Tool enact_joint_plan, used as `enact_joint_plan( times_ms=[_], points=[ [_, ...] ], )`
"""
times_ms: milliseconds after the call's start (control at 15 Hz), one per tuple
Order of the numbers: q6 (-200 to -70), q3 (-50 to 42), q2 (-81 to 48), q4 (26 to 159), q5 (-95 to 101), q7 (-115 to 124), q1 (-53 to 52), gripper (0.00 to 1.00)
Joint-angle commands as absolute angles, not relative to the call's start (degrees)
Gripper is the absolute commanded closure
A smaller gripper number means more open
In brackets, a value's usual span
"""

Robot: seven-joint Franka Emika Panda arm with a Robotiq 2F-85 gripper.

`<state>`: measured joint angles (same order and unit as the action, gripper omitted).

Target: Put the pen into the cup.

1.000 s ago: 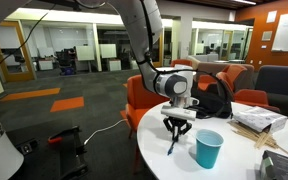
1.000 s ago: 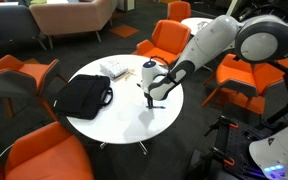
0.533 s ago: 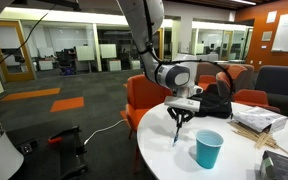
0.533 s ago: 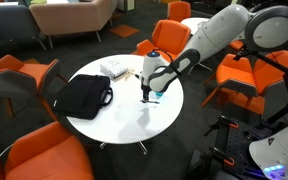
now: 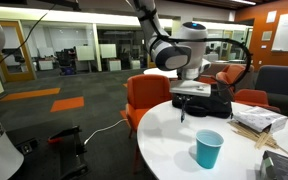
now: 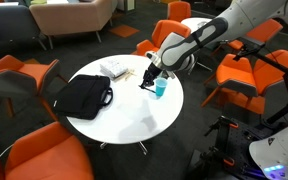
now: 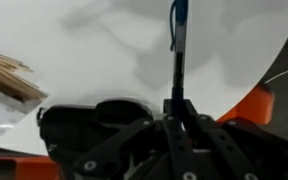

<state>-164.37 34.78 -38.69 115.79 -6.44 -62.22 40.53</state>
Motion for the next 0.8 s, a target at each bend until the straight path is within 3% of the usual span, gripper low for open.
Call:
enact_joint_plan(
  times_ms=[0,267,733],
  points=[
    [-169.42,47.05,-38.47,122.04,-9.88,-73.43,54.03,1.00],
    [-170.31,58.80,-43.14,125.07,-8.32,-77.83,68.68,1.00],
    [-167.99,61.16,-49.76,124.70,-1.74,-76.76,78.22,1.00]
  ],
)
